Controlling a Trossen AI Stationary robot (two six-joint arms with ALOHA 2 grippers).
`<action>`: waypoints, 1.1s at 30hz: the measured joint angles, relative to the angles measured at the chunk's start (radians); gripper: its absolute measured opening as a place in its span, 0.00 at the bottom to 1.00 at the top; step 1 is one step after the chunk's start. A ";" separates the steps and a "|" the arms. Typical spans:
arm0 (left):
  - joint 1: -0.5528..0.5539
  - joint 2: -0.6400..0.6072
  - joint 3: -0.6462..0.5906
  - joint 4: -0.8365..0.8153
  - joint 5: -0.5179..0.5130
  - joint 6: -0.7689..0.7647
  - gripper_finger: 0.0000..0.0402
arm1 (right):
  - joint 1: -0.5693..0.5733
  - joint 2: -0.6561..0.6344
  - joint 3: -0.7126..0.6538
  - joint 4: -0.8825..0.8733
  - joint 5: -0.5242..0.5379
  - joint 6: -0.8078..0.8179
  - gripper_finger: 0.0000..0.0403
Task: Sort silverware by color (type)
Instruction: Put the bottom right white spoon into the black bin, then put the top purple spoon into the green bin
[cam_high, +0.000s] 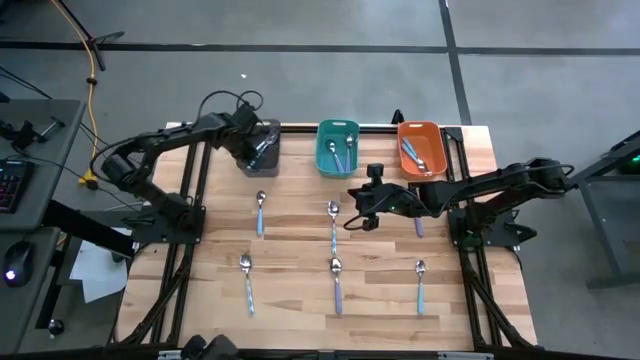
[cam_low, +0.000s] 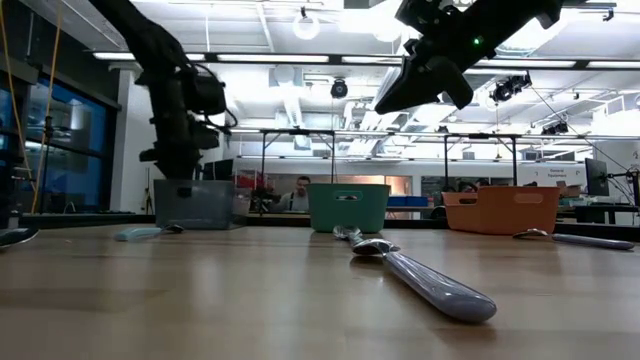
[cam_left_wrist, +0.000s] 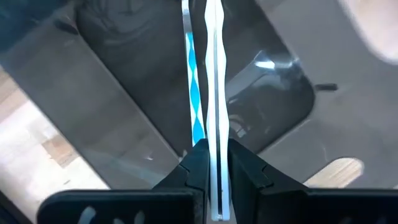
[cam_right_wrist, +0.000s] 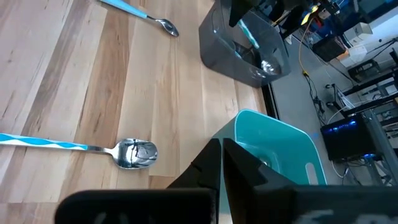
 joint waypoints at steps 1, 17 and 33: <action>0.000 0.011 0.000 -0.004 0.000 0.006 0.06 | 0.000 0.000 0.000 0.000 0.000 0.000 0.00; -0.009 -0.028 0.000 0.043 -0.051 0.061 0.19 | -0.019 0.000 0.000 -0.002 -0.020 0.111 0.00; -0.190 -0.319 -0.274 0.634 -0.049 0.023 0.14 | -0.080 0.015 -0.182 0.351 -0.232 0.530 0.00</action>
